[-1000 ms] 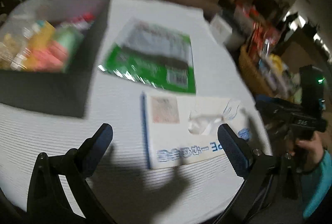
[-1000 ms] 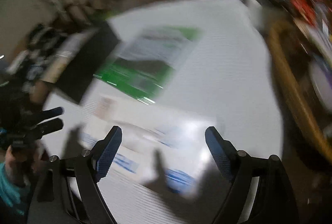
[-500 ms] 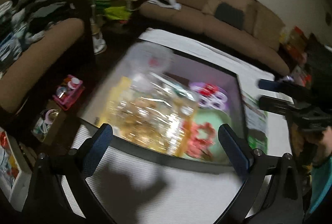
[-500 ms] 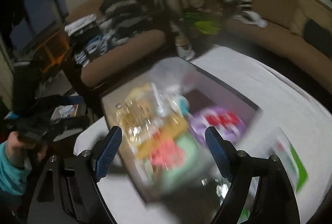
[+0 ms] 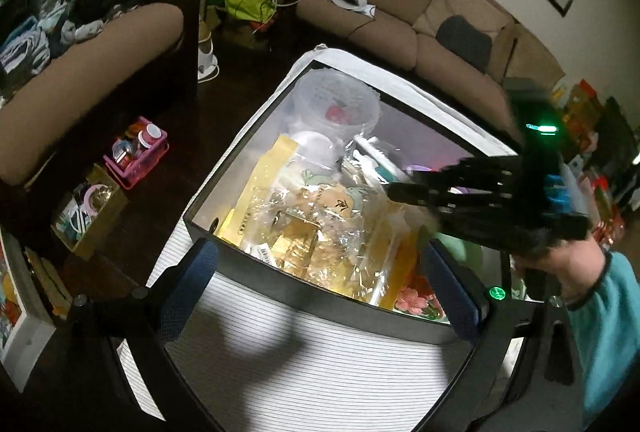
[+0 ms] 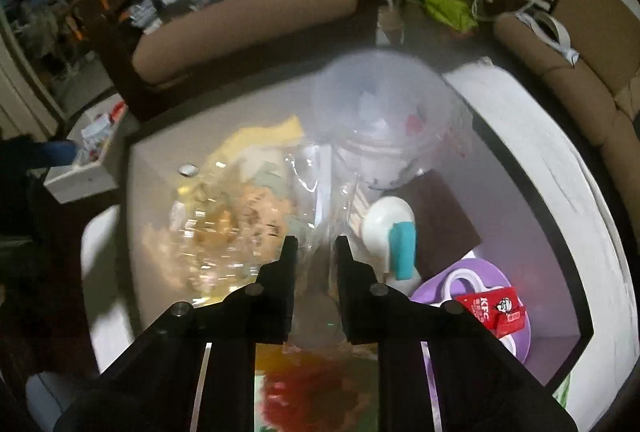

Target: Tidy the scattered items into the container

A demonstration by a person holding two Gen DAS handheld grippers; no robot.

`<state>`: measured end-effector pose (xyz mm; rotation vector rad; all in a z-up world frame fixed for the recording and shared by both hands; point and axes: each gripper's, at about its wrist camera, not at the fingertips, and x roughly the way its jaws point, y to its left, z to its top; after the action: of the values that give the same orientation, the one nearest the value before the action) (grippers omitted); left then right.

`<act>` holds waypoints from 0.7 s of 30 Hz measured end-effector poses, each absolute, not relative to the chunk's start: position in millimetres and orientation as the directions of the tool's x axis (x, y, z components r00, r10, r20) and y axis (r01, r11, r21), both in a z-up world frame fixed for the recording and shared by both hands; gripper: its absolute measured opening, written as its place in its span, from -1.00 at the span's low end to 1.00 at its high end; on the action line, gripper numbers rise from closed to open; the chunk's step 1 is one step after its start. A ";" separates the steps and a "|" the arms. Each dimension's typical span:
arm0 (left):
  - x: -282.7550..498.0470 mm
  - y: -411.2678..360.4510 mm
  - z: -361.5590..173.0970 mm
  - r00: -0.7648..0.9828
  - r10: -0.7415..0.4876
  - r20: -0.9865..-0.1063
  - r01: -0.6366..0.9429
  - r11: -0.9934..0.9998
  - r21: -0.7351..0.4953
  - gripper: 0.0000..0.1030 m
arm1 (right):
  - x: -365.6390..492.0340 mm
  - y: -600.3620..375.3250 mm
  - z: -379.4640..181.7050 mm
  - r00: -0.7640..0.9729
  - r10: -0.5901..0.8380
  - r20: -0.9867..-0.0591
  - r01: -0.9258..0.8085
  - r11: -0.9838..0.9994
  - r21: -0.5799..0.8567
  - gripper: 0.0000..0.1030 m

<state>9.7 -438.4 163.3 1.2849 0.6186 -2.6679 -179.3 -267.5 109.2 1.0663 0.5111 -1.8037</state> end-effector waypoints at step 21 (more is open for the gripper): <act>-7.8 -382.3 150.7 -0.576 0.144 -0.804 0.198 -0.930 -0.309 0.98 | -131.7 -146.4 158.5 -0.156 -0.567 -0.809 0.800 -0.553 0.233 0.28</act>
<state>-7.8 -382.3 150.7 1.4309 0.5796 -2.7003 -131.7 -146.4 158.5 1.1422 0.3107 -1.8488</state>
